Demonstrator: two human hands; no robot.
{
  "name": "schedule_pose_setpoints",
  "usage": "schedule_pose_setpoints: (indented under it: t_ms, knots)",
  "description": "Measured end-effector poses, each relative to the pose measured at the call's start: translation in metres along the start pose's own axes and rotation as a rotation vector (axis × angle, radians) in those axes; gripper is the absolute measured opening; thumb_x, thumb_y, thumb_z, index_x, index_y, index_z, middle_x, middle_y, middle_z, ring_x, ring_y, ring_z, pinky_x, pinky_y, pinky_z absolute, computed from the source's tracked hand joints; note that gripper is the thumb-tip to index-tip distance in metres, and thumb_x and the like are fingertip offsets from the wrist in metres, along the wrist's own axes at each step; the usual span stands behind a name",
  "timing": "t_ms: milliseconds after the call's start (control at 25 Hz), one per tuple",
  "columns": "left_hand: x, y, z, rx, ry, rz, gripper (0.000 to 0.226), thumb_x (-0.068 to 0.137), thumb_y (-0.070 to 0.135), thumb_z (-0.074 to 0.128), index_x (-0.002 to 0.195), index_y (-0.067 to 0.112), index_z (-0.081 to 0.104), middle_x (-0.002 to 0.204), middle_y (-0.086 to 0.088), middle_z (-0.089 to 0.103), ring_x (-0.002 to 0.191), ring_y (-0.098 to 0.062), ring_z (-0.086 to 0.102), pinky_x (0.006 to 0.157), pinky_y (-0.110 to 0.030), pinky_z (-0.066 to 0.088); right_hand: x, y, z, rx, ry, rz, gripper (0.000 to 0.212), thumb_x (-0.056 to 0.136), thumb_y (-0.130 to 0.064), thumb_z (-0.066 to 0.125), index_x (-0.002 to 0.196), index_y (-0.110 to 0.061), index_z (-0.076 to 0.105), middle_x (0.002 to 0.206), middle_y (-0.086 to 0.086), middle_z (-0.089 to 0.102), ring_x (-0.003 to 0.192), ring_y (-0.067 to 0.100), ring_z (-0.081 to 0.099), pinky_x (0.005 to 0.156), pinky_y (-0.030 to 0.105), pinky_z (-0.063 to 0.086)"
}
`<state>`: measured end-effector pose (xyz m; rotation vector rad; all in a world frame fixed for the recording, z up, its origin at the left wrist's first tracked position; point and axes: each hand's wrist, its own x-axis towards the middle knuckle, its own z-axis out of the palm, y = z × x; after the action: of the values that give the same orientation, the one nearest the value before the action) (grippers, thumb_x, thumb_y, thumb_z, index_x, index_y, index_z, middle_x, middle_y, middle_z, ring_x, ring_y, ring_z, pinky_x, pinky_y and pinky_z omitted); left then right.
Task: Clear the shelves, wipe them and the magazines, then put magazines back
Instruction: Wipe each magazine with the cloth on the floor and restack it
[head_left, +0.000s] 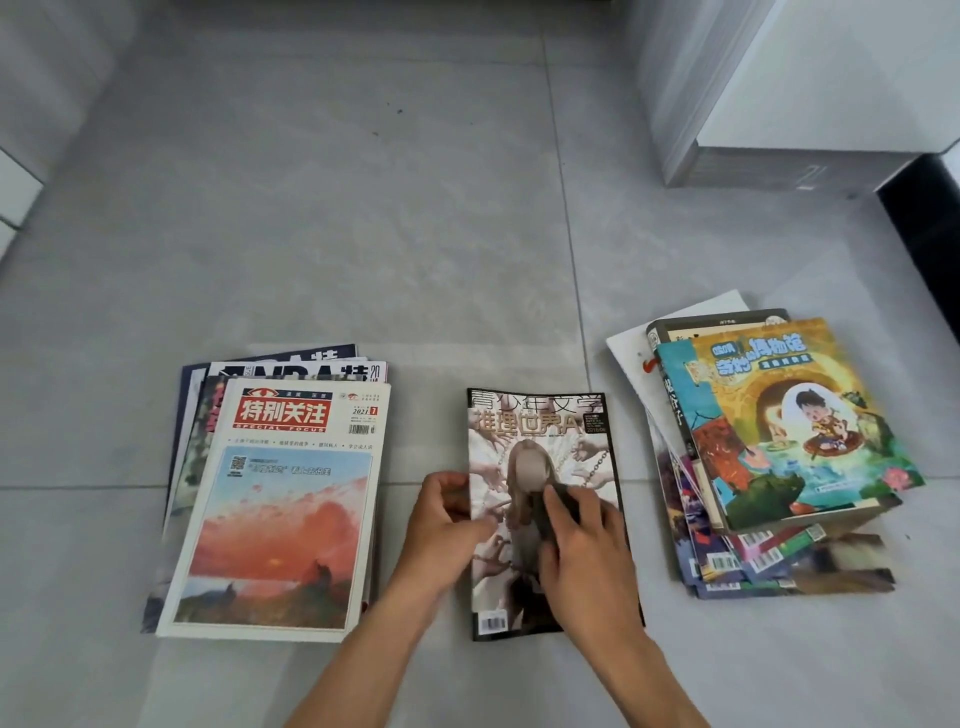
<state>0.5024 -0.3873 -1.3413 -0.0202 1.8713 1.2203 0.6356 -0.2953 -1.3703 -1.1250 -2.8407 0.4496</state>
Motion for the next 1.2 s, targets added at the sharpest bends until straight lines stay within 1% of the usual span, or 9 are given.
schedule_pose_setpoints:
  t_ms: [160, 240, 320, 480, 640, 760, 840, 1040, 1200]
  knots:
    - [-0.026, -0.004, 0.008, 0.023, -0.362, 0.102, 0.082, 0.068, -0.015, 0.067, 0.130, 0.034, 0.049, 0.112, 0.011, 0.071, 0.104, -0.008, 0.068, 0.088, -0.031, 0.057, 0.045, -0.011, 0.002, 0.291, -0.008, 0.080, 0.052, 0.088, -0.010, 0.063, 0.139, -0.017, 0.057, 0.138, 0.007, 0.054, 0.119, 0.034, 0.050, 0.101, 0.046, 0.048]
    - [-0.033, -0.010, 0.014, 0.072, -0.239, 0.159, 0.070, 0.069, -0.010, 0.064, 0.121, 0.036, 0.057, 0.109, 0.014, 0.072, 0.103, -0.010, 0.069, 0.094, -0.037, 0.055, 0.053, -0.005, -0.010, 0.656, 0.018, 0.233, 0.048, 0.091, -0.009, 0.062, 0.134, -0.028, 0.059, 0.133, -0.001, 0.057, 0.118, 0.022, 0.056, 0.105, 0.044, 0.046]
    - [-0.035, 0.000, 0.010, 0.190, -0.015, 0.291, 0.045, 0.074, -0.004, 0.063, 0.103, 0.030, 0.067, 0.092, 0.016, 0.074, 0.086, -0.007, 0.070, 0.085, -0.033, 0.058, 0.054, 0.001, -0.033, 0.890, 0.132, 0.351, 0.047, 0.089, -0.006, 0.066, 0.126, -0.035, 0.060, 0.124, -0.008, 0.061, 0.113, 0.010, 0.059, 0.103, 0.043, 0.049]
    - [-0.036, 0.046, -0.008, -0.008, 0.203, 0.533, 0.034, 0.077, -0.006, 0.074, 0.083, 0.027, 0.075, 0.077, 0.013, 0.075, 0.070, -0.002, 0.068, 0.066, -0.016, 0.052, 0.051, -0.012, -0.084, 0.723, 0.468, -0.007, 0.039, 0.087, -0.005, 0.068, 0.124, -0.014, 0.066, 0.133, 0.001, 0.059, 0.124, 0.017, 0.055, 0.108, 0.041, 0.044]
    - [-0.046, 0.070, -0.013, -0.182, 0.126, 0.582, 0.027, 0.080, -0.003, 0.075, 0.087, 0.023, 0.079, 0.083, 0.007, 0.077, 0.081, -0.008, 0.073, 0.076, -0.022, 0.056, 0.057, -0.035, -0.103, 0.314, 0.410, -0.472, 0.041, 0.090, -0.014, 0.063, 0.130, -0.009, 0.064, 0.141, 0.007, 0.055, 0.123, 0.030, 0.050, 0.111, 0.040, 0.037]
    - [-0.045, 0.070, -0.019, -0.163, 0.094, 0.613, 0.018, 0.081, 0.008, 0.077, 0.094, 0.021, 0.080, 0.091, 0.002, 0.078, 0.091, -0.017, 0.074, 0.086, -0.038, 0.056, 0.074, -0.005, -0.110, 0.303, 0.319, -0.405, 0.043, 0.092, -0.019, 0.056, 0.134, -0.014, 0.060, 0.141, 0.000, 0.054, 0.123, 0.028, 0.049, 0.105, 0.049, 0.042]
    - [-0.045, 0.069, -0.019, -0.114, 0.099, 0.636, 0.020, 0.079, 0.011, 0.078, 0.093, 0.026, 0.080, 0.090, 0.006, 0.078, 0.090, -0.015, 0.073, 0.085, -0.036, 0.057, 0.076, -0.002, -0.116, 0.342, 0.320, -0.330, 0.044, 0.087, -0.011, 0.058, 0.132, -0.012, 0.061, 0.134, 0.002, 0.056, 0.119, 0.028, 0.050, 0.101, 0.051, 0.043]
    - [-0.048, 0.066, -0.019, 0.052, 0.122, 0.772, 0.028, 0.068, 0.001, 0.061, 0.053, 0.024, 0.061, 0.054, 0.018, 0.059, 0.056, 0.008, 0.049, 0.051, -0.017, 0.041, 0.028, -0.078, -0.118, 0.419, 0.242, -0.581, 0.043, 0.085, -0.008, 0.053, 0.127, -0.010, 0.064, 0.127, 0.004, 0.059, 0.112, 0.029, 0.054, 0.104, 0.038, 0.040]
    - [-0.050, 0.064, -0.022, -0.083, 0.060, 0.688, 0.016, 0.073, 0.012, 0.073, 0.079, 0.026, 0.079, 0.075, 0.007, 0.075, 0.073, -0.008, 0.070, 0.068, -0.029, 0.056, 0.054, -0.021, -0.124, 0.385, 0.243, -0.501, 0.043, 0.083, -0.003, 0.057, 0.123, -0.013, 0.065, 0.125, 0.000, 0.060, 0.113, 0.023, 0.053, 0.103, 0.039, 0.042]
